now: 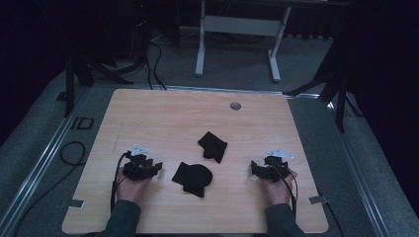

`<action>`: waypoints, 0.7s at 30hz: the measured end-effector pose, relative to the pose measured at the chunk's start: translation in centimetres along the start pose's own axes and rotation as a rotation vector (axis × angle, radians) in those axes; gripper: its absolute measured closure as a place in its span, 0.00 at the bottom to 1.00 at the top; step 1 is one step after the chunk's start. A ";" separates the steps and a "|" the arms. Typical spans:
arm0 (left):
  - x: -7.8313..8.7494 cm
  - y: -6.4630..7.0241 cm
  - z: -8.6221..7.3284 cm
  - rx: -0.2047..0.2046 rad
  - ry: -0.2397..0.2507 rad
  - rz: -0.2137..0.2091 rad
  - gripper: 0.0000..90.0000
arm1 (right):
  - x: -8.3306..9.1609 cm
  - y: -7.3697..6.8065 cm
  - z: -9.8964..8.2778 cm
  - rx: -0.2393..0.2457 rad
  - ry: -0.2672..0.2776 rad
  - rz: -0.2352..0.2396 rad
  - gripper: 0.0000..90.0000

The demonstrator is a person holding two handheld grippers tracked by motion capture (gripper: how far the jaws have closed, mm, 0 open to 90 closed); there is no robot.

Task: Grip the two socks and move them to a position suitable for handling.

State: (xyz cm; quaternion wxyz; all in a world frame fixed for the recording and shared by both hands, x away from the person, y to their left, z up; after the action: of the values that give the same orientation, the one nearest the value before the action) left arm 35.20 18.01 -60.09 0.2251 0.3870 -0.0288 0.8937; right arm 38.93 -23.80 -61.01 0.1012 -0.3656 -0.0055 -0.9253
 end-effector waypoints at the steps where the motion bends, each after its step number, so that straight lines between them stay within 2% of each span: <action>1: 0.0 0.0 0.0 0.000 0.000 0.000 0.59 | 0.0 0.0 0.0 0.000 0.000 0.002 0.20; 5: 0.0 0.0 0.0 0.002 0.001 -0.001 0.59 | 0.1 -0.1 0.0 0.004 -0.004 0.006 0.21; 8: 0.0 0.0 0.0 0.002 0.001 -0.001 0.59 | 0.5 -0.5 -0.2 0.014 -0.030 0.014 0.28; 9: 0.0 0.0 0.0 -0.001 0.001 -0.001 0.59 | 0.7 -0.8 -0.2 0.027 -0.042 0.023 0.33; 13: 0.0 0.0 0.0 -0.005 0.001 -0.001 0.59 | 1.1 -1.3 -0.3 0.055 -0.072 0.043 0.40; 21: 0.0 0.1 0.0 -0.018 -0.002 0.001 0.58 | 1.6 -1.6 -0.2 0.075 -0.101 0.060 0.57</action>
State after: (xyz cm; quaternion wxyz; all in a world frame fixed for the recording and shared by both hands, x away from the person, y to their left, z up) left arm 35.17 17.95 -60.11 0.2279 0.3858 -0.0372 0.8932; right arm 37.33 -22.54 -60.02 0.1421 -0.4079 -0.0341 -0.9012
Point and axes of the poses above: each handheld gripper's, and its own axes: x roughly backward along the jaws, z roughly out of its top, y roughly to its right, the point moved 6 cm from there along -x, roughly forward along the jaws, and after that the axes turned 5 degrees about -x, right-handed, at the moved point
